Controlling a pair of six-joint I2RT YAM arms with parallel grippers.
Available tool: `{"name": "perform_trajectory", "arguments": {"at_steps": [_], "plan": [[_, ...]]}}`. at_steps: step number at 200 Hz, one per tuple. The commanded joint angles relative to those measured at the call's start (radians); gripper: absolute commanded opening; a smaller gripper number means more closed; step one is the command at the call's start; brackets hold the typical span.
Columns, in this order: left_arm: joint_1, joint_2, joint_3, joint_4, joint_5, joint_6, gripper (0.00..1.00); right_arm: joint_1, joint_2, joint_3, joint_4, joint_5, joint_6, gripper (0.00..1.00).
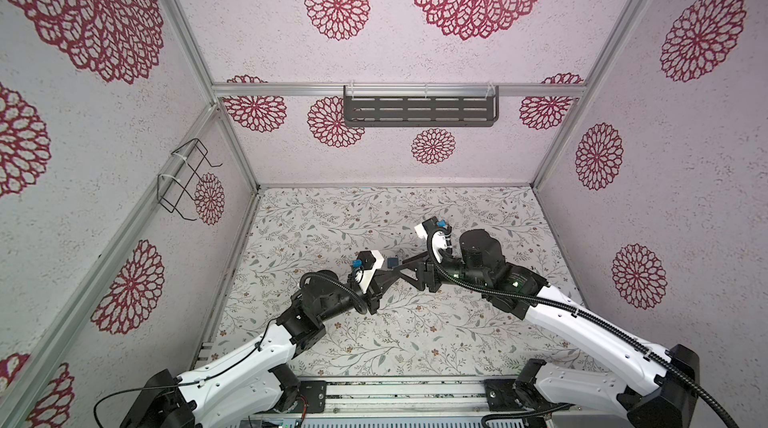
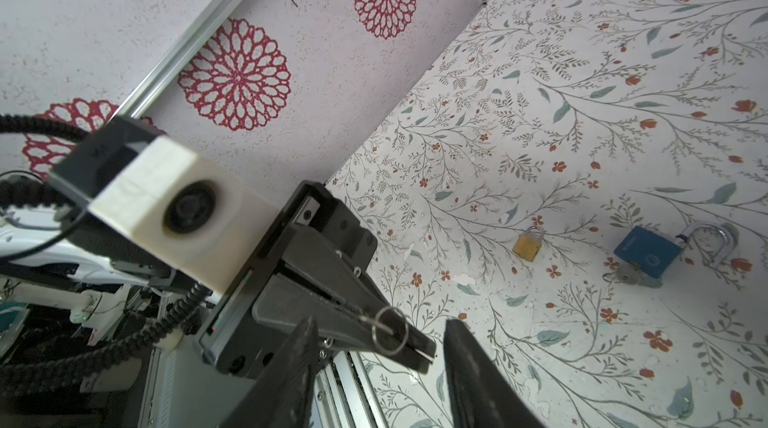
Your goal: Unlock with the key
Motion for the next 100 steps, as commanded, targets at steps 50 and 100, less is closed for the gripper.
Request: {"name": "perform_trajectory", "arguments": {"at_steps": [50, 100], "plan": [[0.016, 0.071, 0.046, 0.022, 0.103, -0.029, 0.0, -0.011, -0.012, -0.003, 0.065, -0.067, -0.164, 0.43], [0.02, 0.068, 0.053, 0.015, 0.105, -0.025, 0.0, -0.029, -0.004, -0.042, 0.094, -0.07, -0.172, 0.34]]}}
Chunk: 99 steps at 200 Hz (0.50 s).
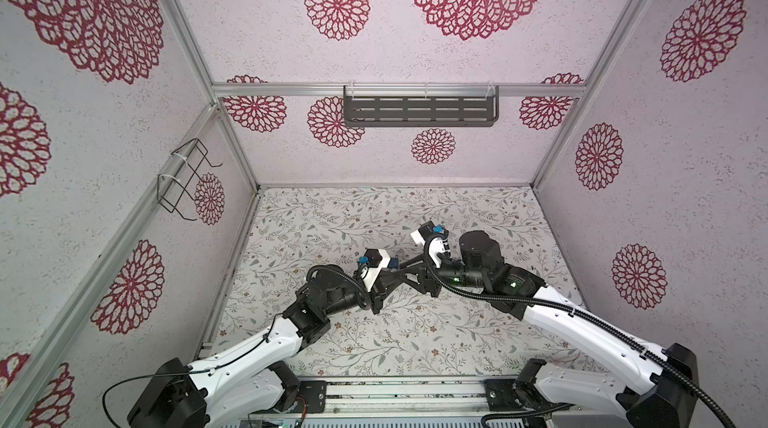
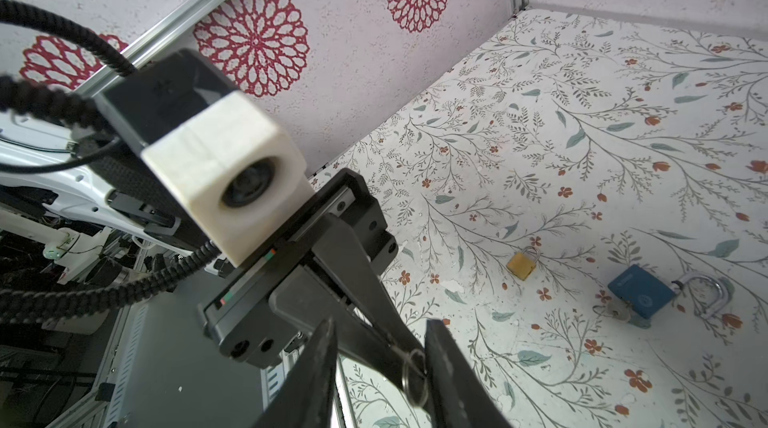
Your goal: Unlock with the key
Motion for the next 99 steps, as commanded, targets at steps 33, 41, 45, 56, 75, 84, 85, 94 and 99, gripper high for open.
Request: {"name": "perform_trajectory", "arguments": {"at_steps": [33, 41, 45, 56, 75, 84, 85, 94, 99], "plan": [[0.01, 0.005, 0.035, 0.006, 0.032, 0.002, 0.0, -0.027, -0.001, -0.022, 0.075, -0.039, -0.025, 0.27], [0.012, 0.006, 0.036, 0.006, 0.033, 0.002, 0.0, -0.031, -0.001, -0.025, 0.077, -0.045, -0.025, 0.25], [0.012, 0.006, 0.036, 0.006, 0.034, 0.003, 0.0, -0.034, -0.001, -0.025, 0.081, -0.047, -0.025, 0.24], [0.012, 0.008, 0.038, 0.006, 0.035, 0.002, 0.0, -0.038, -0.001, -0.028, 0.086, -0.048, -0.024, 0.23], [0.012, 0.012, 0.041, 0.009, 0.045, 0.002, 0.0, -0.045, 0.001, -0.035, 0.097, -0.064, -0.02, 0.19], [0.012, 0.014, 0.044, 0.009, 0.049, 0.001, 0.0, -0.047, 0.002, -0.037, 0.1, -0.073, -0.02, 0.19], [0.012, 0.014, 0.044, 0.009, 0.049, 0.001, 0.0, -0.047, 0.002, -0.037, 0.1, -0.075, -0.022, 0.19], [0.012, 0.017, 0.047, 0.009, 0.056, -0.001, 0.0, -0.05, 0.004, -0.039, 0.097, -0.083, -0.025, 0.18], [0.012, 0.018, 0.048, 0.009, 0.061, -0.001, 0.0, -0.051, 0.005, -0.039, 0.095, -0.084, -0.028, 0.16]]}}
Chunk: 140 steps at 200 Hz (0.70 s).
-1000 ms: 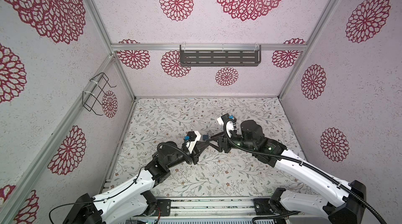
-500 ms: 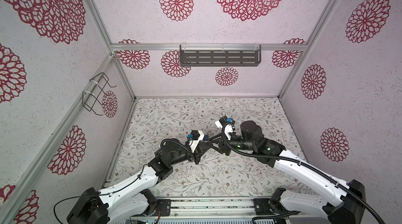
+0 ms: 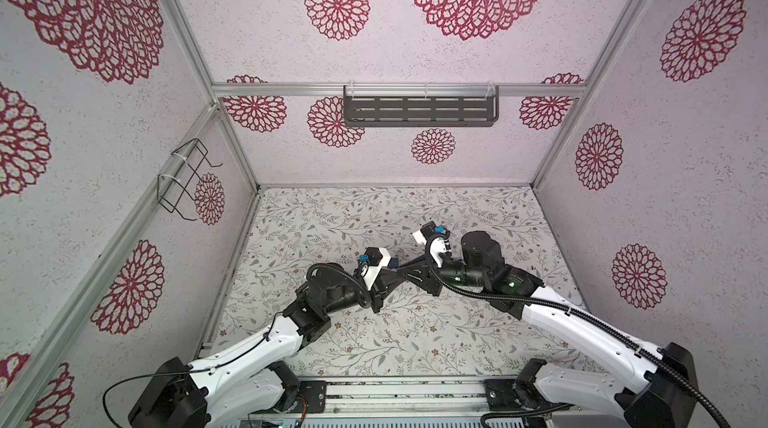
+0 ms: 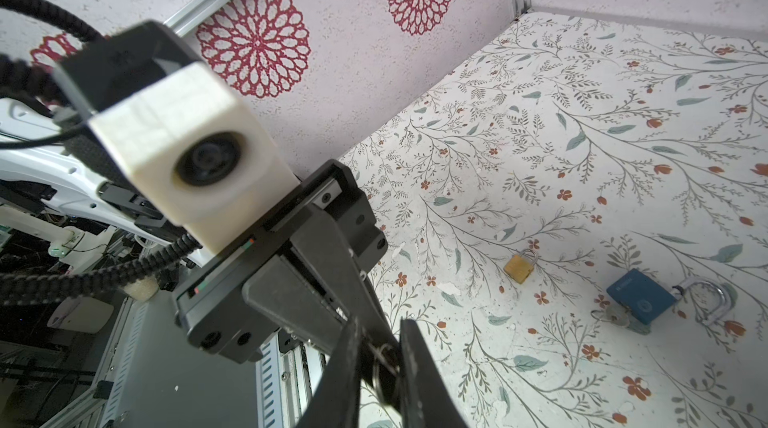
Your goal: Unlock with the key
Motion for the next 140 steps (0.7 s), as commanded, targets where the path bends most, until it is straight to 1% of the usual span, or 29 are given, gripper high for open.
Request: {"name": "perform_trajectory", "arguments": {"at_steps": [1, 43, 73, 93, 140], "plan": [[0.006, 0.009, 0.031, 0.013, 0.041, 0.003, 0.0, -0.014, 0.0, -0.003, 0.037, -0.031, -0.025, 0.16], [0.008, 0.01, 0.043, 0.001, 0.055, 0.002, 0.0, -0.026, 0.001, -0.006, 0.043, -0.054, -0.027, 0.05], [0.009, 0.0, 0.049, -0.01, 0.052, -0.001, 0.0, -0.029, -0.001, -0.008, 0.051, -0.062, -0.024, 0.01], [0.01, -0.002, 0.059, -0.023, 0.057, -0.004, 0.12, -0.032, -0.004, -0.005, 0.06, -0.065, -0.018, 0.0], [0.022, -0.024, 0.064, -0.077, 0.033, -0.021, 0.34, -0.037, -0.031, -0.004, 0.082, -0.045, 0.009, 0.0]]}}
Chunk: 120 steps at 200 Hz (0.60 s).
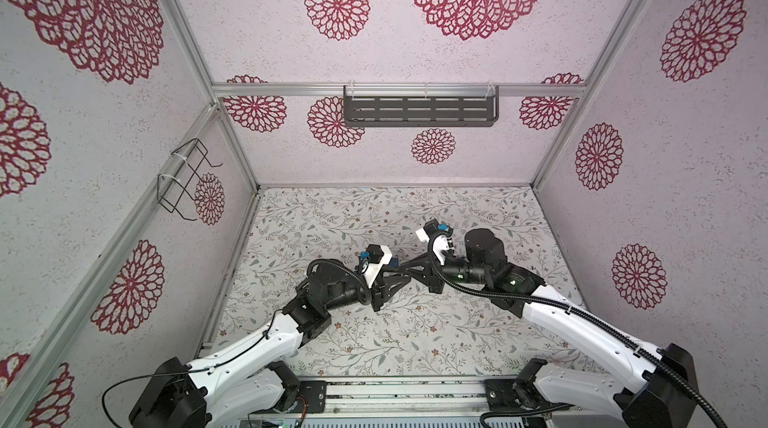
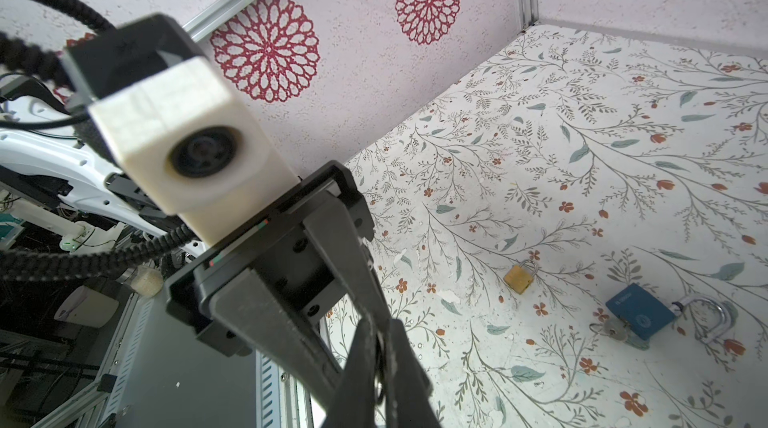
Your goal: Unlock with the key
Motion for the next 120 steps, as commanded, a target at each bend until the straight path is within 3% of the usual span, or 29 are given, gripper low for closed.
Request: {"name": "perform_trajectory", "arguments": {"at_steps": [1, 43, 72, 104, 120], "plan": [[0.012, -0.028, 0.028, -0.036, -0.008, 0.004, 0.34, -0.006, -0.032, 0.003, 0.051, 0.005, 0.026, 0.0], [0.014, -0.111, -0.006, -0.093, -0.103, -0.093, 0.52, -0.006, -0.067, -0.006, 0.104, 0.067, 0.104, 0.0], [0.015, -0.199, -0.062, 0.019, -0.122, -0.337, 0.58, -0.006, -0.083, -0.032, 0.179, 0.095, 0.178, 0.0], [0.01, -0.265, -0.146, 0.177, -0.301, -0.651, 0.59, -0.006, -0.088, -0.068, 0.281, 0.174, 0.294, 0.0], [-0.014, -0.269, -0.145, 0.217, -0.342, -0.731, 0.59, 0.001, -0.074, -0.077, 0.347, 0.185, 0.342, 0.0]]}}
